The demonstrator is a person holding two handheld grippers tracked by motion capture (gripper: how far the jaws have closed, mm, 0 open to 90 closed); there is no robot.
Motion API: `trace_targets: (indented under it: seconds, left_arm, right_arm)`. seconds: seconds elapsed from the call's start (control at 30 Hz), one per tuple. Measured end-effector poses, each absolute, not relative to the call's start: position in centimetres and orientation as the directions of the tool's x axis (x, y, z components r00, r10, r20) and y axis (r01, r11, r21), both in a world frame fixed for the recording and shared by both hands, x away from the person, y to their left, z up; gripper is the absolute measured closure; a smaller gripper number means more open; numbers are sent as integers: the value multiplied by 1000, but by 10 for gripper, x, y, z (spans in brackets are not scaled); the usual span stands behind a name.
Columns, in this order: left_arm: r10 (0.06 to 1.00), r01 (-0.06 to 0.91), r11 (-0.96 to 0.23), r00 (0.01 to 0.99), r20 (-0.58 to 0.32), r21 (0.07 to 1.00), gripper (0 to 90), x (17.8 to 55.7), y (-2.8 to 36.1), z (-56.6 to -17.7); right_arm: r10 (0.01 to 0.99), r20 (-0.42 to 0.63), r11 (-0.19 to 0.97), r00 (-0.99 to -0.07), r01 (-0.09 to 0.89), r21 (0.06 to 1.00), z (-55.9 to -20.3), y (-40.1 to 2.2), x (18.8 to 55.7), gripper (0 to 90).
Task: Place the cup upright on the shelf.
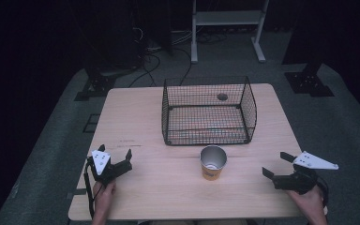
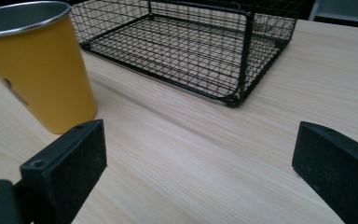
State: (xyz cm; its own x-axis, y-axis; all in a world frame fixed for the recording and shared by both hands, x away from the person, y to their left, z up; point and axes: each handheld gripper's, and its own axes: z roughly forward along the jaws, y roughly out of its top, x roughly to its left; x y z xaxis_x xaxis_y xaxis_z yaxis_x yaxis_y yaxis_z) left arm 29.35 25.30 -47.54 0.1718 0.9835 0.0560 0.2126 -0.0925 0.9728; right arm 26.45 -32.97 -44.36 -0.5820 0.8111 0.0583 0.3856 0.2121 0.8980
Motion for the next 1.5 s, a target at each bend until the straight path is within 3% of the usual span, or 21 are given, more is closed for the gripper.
trace_targets:
  seconds: [1.5]
  left_arm:
    - [983, 211, -91, 177, 54, 973, 8, 293, 253, -475]
  right_arm:
    - [663, 6, 355, -749, 321, 878, -438, -257, 264, 24]
